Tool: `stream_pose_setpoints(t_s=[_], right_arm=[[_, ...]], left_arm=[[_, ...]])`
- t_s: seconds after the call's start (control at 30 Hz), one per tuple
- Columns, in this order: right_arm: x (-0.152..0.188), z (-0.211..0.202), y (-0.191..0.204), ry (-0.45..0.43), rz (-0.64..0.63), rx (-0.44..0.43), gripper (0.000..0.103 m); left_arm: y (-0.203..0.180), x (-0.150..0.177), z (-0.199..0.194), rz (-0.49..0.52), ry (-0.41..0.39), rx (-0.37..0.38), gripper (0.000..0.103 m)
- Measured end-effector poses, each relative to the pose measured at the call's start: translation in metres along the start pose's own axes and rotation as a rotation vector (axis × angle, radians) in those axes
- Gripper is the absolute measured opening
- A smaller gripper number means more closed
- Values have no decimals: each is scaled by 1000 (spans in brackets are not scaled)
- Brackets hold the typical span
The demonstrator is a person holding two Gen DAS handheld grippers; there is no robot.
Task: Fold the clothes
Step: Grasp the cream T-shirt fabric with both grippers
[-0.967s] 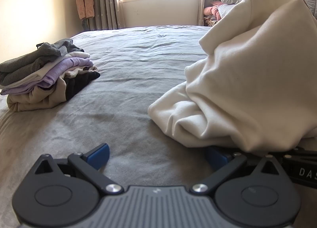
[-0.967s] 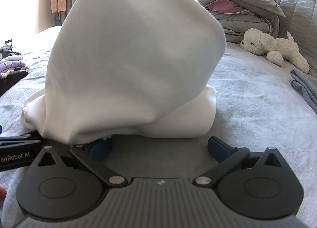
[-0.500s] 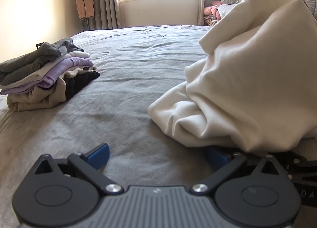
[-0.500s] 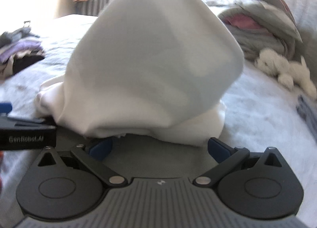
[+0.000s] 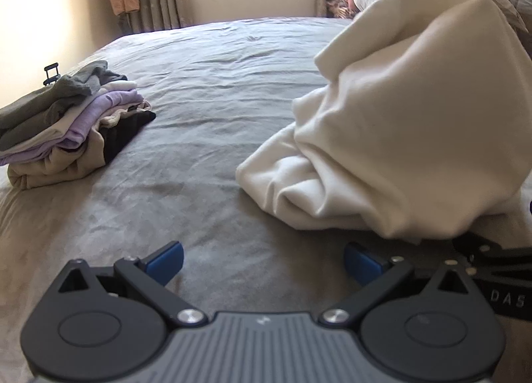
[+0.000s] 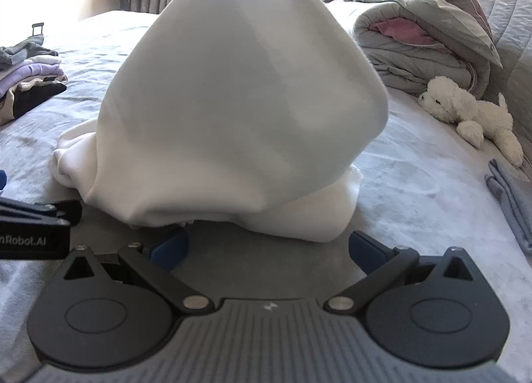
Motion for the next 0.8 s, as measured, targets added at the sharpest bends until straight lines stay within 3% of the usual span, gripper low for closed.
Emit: stream_pose_setpoints(t_s=[0.13,0.33,0.4,0.5,0.57,0.6,0.63,0.67,0.7,0.8], right_arm=[[-5,-7,-5,-5,7,1,103],[-9,-10,-5,-16,11,-12,101],[-10,-11,-4,-19,12,-17,92],[-11,-13,-7,-23,28,-37,69],[-13,-13,-11,-28,39,-56,42],[-14,-14,-13,-32,44,-67,35],[-15,-14,-14,-34,50,-81,15],[-16,-14,-16,-36,57,-100,3],[-18,-16,-17,-42,61,-112,3],[-23,-23,-18,-85,54,-115,0]], left_arm=[[0,-8,-4,9,-31,-2,102],[-7,-9,-6,3,-11,46,101],[-9,-10,-6,6,-15,48,99],[-12,-12,-9,6,-26,69,90],[-13,-13,-11,6,-33,94,85],[-14,-14,-11,6,-37,108,79],[-15,-14,-12,5,-40,123,76],[-15,-15,-11,4,-42,140,66],[-16,-15,-10,2,-41,153,58],[-19,-16,-8,3,-47,171,54]])
Point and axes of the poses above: each gripper's, at about its wrist camera, not at the fingertips, and z roughly the way its jaws point, y to its left, x to its underside, the point moved 7 cm from there along z, roughly the way its jaws point, and after that the axes turned 1 degree about -y, right-handed, at the moved point
